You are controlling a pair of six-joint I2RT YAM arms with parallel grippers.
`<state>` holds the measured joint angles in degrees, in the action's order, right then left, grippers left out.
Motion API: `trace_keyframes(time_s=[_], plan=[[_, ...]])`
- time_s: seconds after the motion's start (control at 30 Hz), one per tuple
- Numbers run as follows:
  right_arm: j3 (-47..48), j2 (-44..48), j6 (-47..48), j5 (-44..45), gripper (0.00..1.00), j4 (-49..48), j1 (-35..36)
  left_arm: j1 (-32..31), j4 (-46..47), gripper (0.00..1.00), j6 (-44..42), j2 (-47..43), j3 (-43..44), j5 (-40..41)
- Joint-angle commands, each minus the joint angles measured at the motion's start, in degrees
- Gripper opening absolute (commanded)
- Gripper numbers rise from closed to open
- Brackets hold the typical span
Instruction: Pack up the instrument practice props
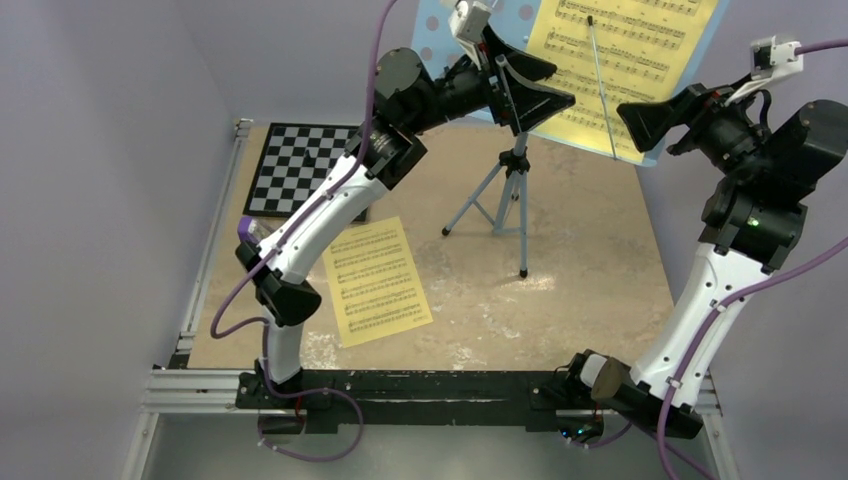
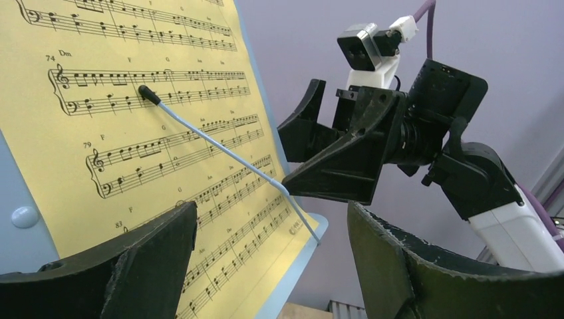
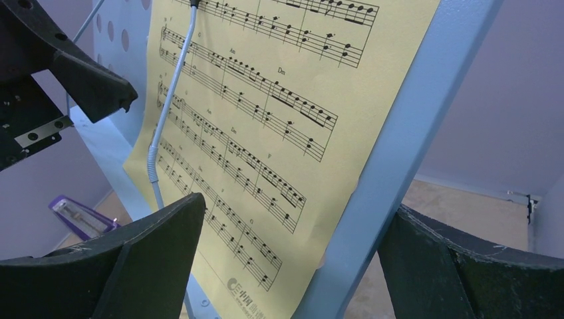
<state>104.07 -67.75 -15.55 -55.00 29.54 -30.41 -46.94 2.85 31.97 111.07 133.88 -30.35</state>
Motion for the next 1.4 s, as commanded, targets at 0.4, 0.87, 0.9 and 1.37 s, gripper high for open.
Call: trace_keyframes(time_s=[0.4,0.87,0.9,1.37], plan=[[-2.73,3.23,-1.49,-0.7,0.99,-2.97,-0.13,-4.31,7.5,0.8,-3.5,10.14,9.77,1.03],[-5.08,5.04,0.1,7.65,0.82,-0.4,-0.08,-6.93,9.37,0.68,-4.52,11.53,12.4,3.14],[-4.91,5.14,0.38,8.37,0.79,-0.14,-0.12,-6.94,9.49,0.65,-4.68,11.22,12.13,3.36],[-5.38,4.17,0.72,12.47,0.58,-0.94,-0.22,-6.94,9.47,0.28,-7.35,8.41,9.97,3.01]])
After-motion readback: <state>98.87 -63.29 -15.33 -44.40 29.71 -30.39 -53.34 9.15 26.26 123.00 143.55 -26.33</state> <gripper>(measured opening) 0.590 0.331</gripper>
